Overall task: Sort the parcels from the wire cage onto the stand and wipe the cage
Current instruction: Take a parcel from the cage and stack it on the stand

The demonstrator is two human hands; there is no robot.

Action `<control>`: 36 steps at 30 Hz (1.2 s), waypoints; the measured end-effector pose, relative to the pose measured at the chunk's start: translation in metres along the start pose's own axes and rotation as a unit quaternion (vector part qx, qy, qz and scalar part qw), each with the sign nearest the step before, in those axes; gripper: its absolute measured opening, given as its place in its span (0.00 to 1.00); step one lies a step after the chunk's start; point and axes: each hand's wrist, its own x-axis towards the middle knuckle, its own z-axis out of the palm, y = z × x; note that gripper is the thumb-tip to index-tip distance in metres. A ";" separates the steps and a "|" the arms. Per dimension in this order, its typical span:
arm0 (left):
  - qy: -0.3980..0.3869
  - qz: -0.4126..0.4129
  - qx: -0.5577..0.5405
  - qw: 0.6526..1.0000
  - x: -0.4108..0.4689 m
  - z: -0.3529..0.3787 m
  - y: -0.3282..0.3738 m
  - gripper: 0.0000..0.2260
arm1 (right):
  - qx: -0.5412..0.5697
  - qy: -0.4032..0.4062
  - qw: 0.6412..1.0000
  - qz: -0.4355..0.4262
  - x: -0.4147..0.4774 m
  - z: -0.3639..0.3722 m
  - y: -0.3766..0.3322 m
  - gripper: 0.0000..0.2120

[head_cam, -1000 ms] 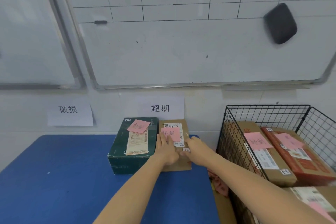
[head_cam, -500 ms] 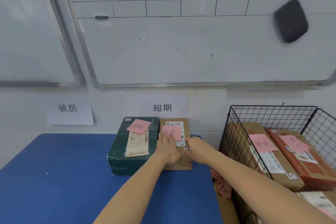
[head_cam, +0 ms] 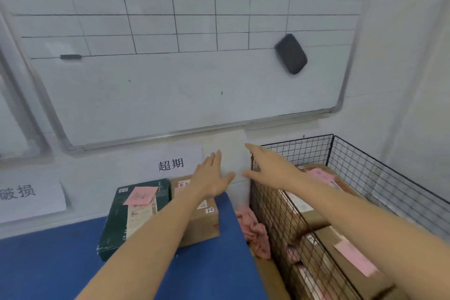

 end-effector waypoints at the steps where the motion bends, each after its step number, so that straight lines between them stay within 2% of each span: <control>1: -0.001 0.016 -0.004 1.000 0.004 0.002 0.014 0.35 | -0.008 0.016 1.000 0.014 -0.009 -0.011 0.011 0.38; 7: -0.029 0.090 -0.041 0.995 0.010 0.024 0.099 0.34 | -0.035 0.063 0.992 0.108 -0.073 -0.053 0.085 0.38; 12: -0.048 0.069 -0.091 0.992 0.017 0.049 0.156 0.35 | -0.024 0.043 0.987 0.156 -0.102 -0.063 0.150 0.40; 16: -0.040 0.048 -0.108 0.992 0.026 0.073 0.204 0.35 | -0.028 0.021 0.990 0.135 -0.104 -0.057 0.193 0.39; 22: -0.061 -0.076 -0.053 0.994 0.035 0.122 0.232 0.37 | 0.002 -0.048 0.997 0.052 -0.095 -0.019 0.232 0.35; 29: -0.065 -0.243 -0.066 0.966 0.030 0.158 0.236 0.38 | 0.058 -0.129 0.990 -0.010 -0.087 0.024 0.244 0.32; 33: -0.062 -0.274 -0.062 0.958 0.034 0.170 0.231 0.38 | 0.087 -0.154 0.984 -0.015 -0.084 0.039 0.247 0.30; 36: -0.064 -0.292 -0.051 0.953 0.041 0.174 0.221 0.39 | 0.094 -0.175 0.980 -0.026 -0.078 0.048 0.249 0.32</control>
